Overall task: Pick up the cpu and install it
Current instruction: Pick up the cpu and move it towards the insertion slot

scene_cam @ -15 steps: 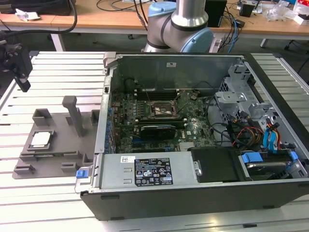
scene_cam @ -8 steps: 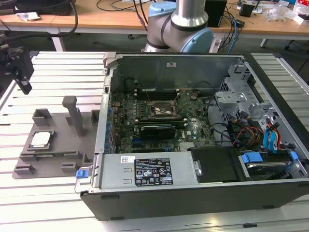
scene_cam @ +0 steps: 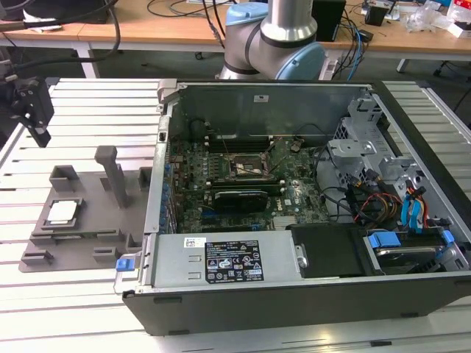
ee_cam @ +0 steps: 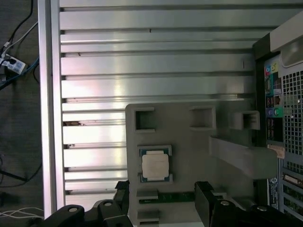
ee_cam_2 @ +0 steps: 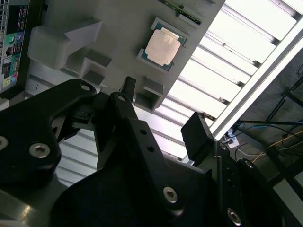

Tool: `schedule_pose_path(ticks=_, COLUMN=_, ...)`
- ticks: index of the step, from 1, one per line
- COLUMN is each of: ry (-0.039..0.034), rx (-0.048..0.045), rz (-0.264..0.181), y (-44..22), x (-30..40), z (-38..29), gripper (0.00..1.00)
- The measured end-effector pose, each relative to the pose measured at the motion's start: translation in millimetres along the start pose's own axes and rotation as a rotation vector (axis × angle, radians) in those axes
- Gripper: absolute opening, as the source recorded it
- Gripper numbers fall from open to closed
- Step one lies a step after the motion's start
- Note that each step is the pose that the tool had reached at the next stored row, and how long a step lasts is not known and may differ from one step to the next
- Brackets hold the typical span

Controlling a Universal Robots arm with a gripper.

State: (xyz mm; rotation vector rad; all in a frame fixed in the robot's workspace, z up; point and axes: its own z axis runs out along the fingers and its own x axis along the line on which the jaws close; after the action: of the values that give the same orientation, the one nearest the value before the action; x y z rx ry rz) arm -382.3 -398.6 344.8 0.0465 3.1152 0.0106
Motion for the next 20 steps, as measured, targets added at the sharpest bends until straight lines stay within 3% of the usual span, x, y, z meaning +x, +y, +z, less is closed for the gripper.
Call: schedule_pose_path(ticks=20, ry=0.0, rx=0.0, rz=0.0, y=-0.1, x=0.4, z=17.1, gripper=0.66)
